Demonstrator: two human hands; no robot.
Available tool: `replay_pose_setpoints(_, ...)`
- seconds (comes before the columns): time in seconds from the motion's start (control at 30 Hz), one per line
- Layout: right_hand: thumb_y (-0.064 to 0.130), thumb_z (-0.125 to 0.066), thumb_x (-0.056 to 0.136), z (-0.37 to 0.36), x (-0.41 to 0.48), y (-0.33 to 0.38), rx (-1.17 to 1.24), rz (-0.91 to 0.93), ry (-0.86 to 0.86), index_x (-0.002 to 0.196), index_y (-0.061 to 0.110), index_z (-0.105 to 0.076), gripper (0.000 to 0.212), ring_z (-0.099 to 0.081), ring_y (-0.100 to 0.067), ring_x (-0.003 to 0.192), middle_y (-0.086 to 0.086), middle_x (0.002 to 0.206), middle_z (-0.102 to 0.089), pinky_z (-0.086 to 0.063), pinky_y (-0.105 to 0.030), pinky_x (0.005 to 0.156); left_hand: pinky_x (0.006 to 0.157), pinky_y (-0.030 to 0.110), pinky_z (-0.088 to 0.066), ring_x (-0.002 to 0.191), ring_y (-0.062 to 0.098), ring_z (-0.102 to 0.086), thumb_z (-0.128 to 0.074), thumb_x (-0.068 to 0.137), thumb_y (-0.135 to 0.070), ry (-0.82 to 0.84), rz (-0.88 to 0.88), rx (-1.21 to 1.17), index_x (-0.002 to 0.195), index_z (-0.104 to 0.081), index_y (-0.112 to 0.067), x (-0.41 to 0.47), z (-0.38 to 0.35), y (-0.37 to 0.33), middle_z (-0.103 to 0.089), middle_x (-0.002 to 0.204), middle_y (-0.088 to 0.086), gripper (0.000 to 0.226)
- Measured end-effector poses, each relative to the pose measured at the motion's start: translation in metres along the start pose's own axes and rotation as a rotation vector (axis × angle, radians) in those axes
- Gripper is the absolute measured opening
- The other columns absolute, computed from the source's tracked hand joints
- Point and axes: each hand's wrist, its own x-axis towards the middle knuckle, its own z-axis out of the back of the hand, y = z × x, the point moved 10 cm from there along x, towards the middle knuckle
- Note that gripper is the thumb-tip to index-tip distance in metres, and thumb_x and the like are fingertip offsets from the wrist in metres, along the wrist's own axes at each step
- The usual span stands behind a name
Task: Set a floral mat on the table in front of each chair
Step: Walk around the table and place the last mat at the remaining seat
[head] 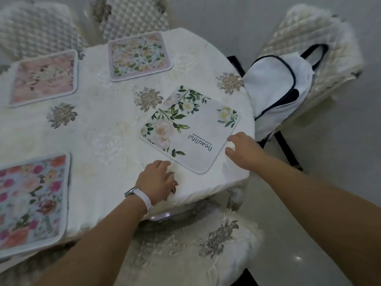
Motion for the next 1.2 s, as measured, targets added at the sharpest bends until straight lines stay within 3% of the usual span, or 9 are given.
replay_pose_setpoints(0.27, 0.035, -0.051, 0.092, 0.021, 0.102, -0.029, 0.095, -0.018, 0.02, 0.145, 0.011, -0.036, 0.06, -0.034, -0.035, 0.133, -0.016, 0.148, -0.03, -0.038, -0.044, 0.105, 0.086, 0.037, -0.048, 0.102, 0.022, -0.056, -0.054, 0.094, -0.031, -0.111, 0.468, -0.606, 0.135, -0.044, -0.02, 0.015, -0.02, 0.005, -0.054, 0.127, 0.004, 0.044)
replay_pose_setpoints(0.4, 0.038, -0.056, 0.089, 0.021, 0.141, -0.034, 0.206, -0.063, 0.066, 0.144, 0.01, -0.033, 0.065, -0.04, -0.038, 0.127, -0.018, 0.142, -0.036, -0.04, -0.045, 0.103, 0.082, 0.041, -0.051, 0.093, 0.025, -0.059, -0.053, 0.094, -0.029, -0.208, 0.647, -0.796, 0.132, -0.044, -0.02, 0.018, -0.033, 0.006, -0.057, 0.111, -0.002, 0.041)
replay_pose_setpoints(0.53, 0.036, -0.055, 0.09, 0.025, 0.161, -0.037, 0.165, -0.088, 0.05, 0.142, 0.01, -0.036, 0.062, -0.04, -0.038, 0.127, -0.019, 0.138, -0.039, -0.041, -0.046, 0.102, 0.06, 0.029, -0.043, 0.075, 0.017, -0.056, -0.054, 0.094, -0.023, -0.289, 0.718, -0.888, 0.128, -0.046, -0.018, 0.021, -0.037, 0.004, -0.057, 0.099, -0.005, 0.035)
replay_pose_setpoints(0.67, 0.025, -0.056, 0.088, 0.024, 0.164, -0.051, 0.162, -0.139, 0.08, 0.137, 0.009, -0.043, 0.053, -0.044, -0.036, 0.123, -0.019, 0.135, -0.043, -0.046, -0.044, 0.098, 0.061, 0.03, -0.043, 0.073, 0.016, -0.054, -0.054, 0.093, -0.017, -0.338, 0.757, -0.928, 0.123, -0.047, -0.019, 0.02, -0.042, 0.004, -0.057, 0.094, 0.0, 0.032)
replay_pose_setpoints(0.77, 0.015, -0.056, 0.088, 0.022, 0.155, -0.059, 0.249, -0.141, 0.094, 0.124, 0.003, -0.052, 0.038, -0.055, -0.029, 0.101, -0.019, 0.121, -0.057, -0.048, -0.034, 0.081, 0.073, 0.038, -0.049, 0.078, 0.024, -0.06, -0.057, 0.088, -0.02, -0.333, 0.816, -0.901, 0.118, -0.049, -0.02, 0.008, -0.047, 0.015, -0.061, 0.091, -0.001, 0.031)
replay_pose_setpoints(0.9, 0.007, -0.057, 0.086, 0.016, 0.129, -0.064, 0.317, -0.175, 0.087, 0.104, -0.01, -0.061, 0.025, -0.049, -0.022, 0.077, -0.026, 0.106, -0.065, -0.046, -0.035, 0.066, 0.073, 0.043, -0.052, 0.072, 0.026, -0.061, -0.058, 0.074, -0.028, -0.291, 0.863, -0.894, 0.099, -0.062, -0.02, -0.007, -0.06, 0.028, -0.069, 0.085, 0.008, 0.027)
replay_pose_setpoints(1.0, 0.006, -0.054, 0.088, 0.006, 0.105, -0.062, 0.375, -0.203, 0.098, 0.087, 0.009, -0.052, 0.004, -0.046, -0.02, 0.077, -0.019, 0.096, -0.062, -0.034, -0.029, 0.056, 0.066, 0.039, -0.048, 0.061, 0.023, -0.055, -0.057, 0.073, -0.019, -0.301, 0.864, -0.926, 0.073, -0.06, -0.016, -0.02, -0.062, 0.03, -0.061, 0.066, 0.004, 0.004)
replay_pose_setpoints(1.1, 0.011, -0.052, 0.091, -0.007, 0.076, -0.062, 0.432, -0.261, 0.098, 0.099, 0.013, -0.052, 0.008, -0.049, -0.021, 0.083, -0.014, 0.105, -0.059, -0.034, -0.024, 0.054, 0.069, 0.041, -0.052, 0.066, 0.027, -0.059, -0.057, 0.067, -0.024, -0.324, 0.915, -0.981, 0.078, -0.062, -0.016, -0.035, -0.066, 0.042, -0.064, 0.071, 0.006, 0.014)
replay_pose_setpoints(1.2, 0.009, -0.052, 0.088, -0.027, 0.042, -0.056, 0.544, -0.324, 0.079, 0.09, 0.014, -0.049, 0.006, -0.047, -0.02, 0.079, -0.01, 0.09, -0.049, -0.037, -0.026, 0.065, 0.067, 0.039, -0.053, 0.065, 0.027, -0.06, -0.056, 0.072, -0.017, -0.365, 0.935, -1.058, 0.08, -0.064, -0.012, -0.051, -0.065, 0.05, -0.066, 0.073, 0.009, 0.012)
